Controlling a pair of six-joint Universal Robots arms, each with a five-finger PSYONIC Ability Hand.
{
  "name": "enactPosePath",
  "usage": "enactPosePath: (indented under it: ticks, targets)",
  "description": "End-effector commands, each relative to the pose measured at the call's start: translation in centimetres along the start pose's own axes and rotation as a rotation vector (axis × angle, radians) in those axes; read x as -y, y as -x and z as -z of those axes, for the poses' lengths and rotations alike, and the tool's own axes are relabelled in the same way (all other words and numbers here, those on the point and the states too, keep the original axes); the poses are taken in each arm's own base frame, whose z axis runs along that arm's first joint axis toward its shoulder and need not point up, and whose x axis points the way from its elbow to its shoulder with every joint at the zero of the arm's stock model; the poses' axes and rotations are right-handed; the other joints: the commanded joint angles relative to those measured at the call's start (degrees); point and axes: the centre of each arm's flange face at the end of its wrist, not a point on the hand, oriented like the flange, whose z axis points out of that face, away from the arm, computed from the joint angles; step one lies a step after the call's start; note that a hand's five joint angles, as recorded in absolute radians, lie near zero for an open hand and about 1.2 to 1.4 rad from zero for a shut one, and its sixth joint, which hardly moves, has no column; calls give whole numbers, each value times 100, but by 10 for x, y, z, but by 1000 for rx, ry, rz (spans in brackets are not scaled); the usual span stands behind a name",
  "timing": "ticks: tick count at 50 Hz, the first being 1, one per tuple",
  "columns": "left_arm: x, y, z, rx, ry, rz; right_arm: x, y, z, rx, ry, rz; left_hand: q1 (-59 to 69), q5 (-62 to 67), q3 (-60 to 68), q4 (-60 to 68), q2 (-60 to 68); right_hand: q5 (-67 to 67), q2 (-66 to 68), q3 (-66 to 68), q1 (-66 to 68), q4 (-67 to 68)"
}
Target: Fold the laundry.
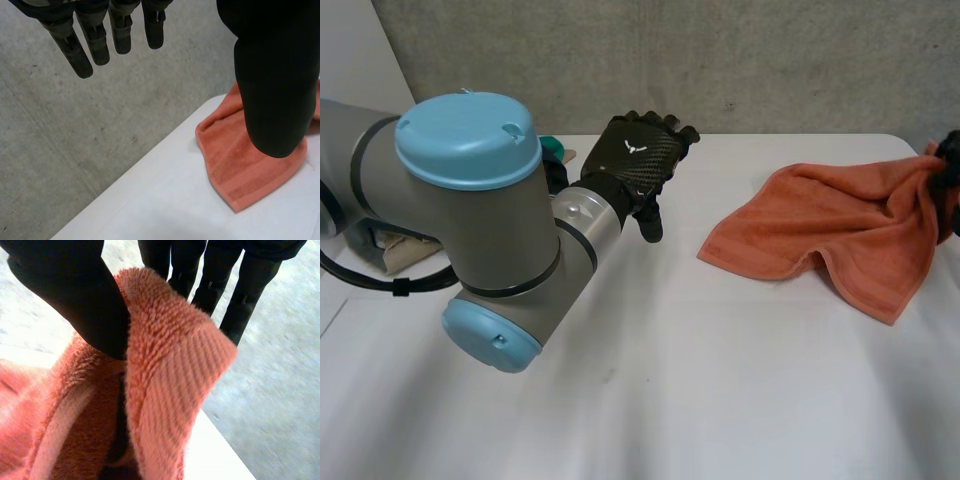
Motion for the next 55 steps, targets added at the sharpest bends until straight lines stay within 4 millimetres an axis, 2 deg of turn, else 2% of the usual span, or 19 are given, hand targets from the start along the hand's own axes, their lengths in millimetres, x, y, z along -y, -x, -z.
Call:
enactPosePath:
  ticks: [1,6,14,15,18,19,21,22,29,30,33,40,46,47,48,49,51,52,55]
  targets:
    - [-5,2,-1,12,27,-3,31,29,18,83,-87,45,-205,-310,-220,-167,-203,1463,1260,1224,1784,1165]
    - [-4,13,-4,41,26,18,58,56,38,146,-132,99,-205,-310,-220,-167,-203,1463,1260,1224,1784,1165]
    - [-10,45,-19,111,15,178,100,109,92,337,-174,179,-205,-310,-220,-167,-203,1463,1260,1224,1784,1165]
    - [-14,52,-23,128,15,216,111,119,105,384,-193,195,-205,-310,-220,-167,-203,1463,1260,1224,1784,1165]
    - [-20,65,-31,150,10,282,125,133,127,449,-215,202,-205,-310,-220,-167,-203,1463,1260,1224,1784,1165]
    - [-25,72,-37,158,9,324,135,142,143,490,-234,202,-205,-310,-220,-167,-203,1463,1260,1224,1784,1165]
    - [-30,77,-43,158,8,363,146,151,159,528,-254,199,-205,-310,-220,-167,-203,1463,1260,1224,1784,1165]
    - [-35,79,-48,151,11,396,160,159,177,564,-283,194,-205,-310,-220,-167,-203,1463,1260,1224,1784,1165]
    - [-60,76,-62,68,82,537,203,186,243,696,-405,167,-205,-310,-220,-167,-203,1463,1260,1224,1784,1165]
    - [-66,73,-63,44,106,581,213,191,259,725,-436,159,-205,-310,-220,-167,-203,1463,1260,1224,1784,1165]
    - [-76,65,-67,1,141,674,231,198,286,771,-500,146,-205,-310,-220,-167,-203,1463,1260,1224,1784,1165]
    - [-81,39,-68,-95,176,803,256,205,325,836,-564,92,-205,-310,-220,-167,-203,1463,1260,1224,1784,1165]
    - [-76,16,-60,-184,222,888,257,207,333,847,-566,64,-205,-310,-220,-167,-203,1463,1260,1224,1784,1165]
    - [-74,10,-57,-219,234,903,257,207,331,837,-571,68,1681,1576,1665,1719,1682,1463,1260,1224,1784,1165]
    - [-70,-1,-50,-298,259,926,253,206,324,813,-565,75,6263,6158,6247,6301,6264,1463,1260,1224,1784,1165]
    - [-67,-5,-46,-334,267,932,250,205,320,796,-559,81,6790,6685,6774,6828,6791,1463,1260,1224,1784,1165]
    - [-59,-4,-40,-360,263,936,243,204,309,757,-542,97,6795,6690,6780,6833,6797,1463,1260,1224,1784,1165]
    - [-54,3,-38,-331,242,930,234,200,297,712,-518,120,6795,6690,6780,6833,6797,1463,1260,1224,1784,1165]
    - [-39,30,-39,-233,145,889,217,194,279,654,-475,161,6795,6690,6780,6833,6797,1463,1260,1224,1784,1165]
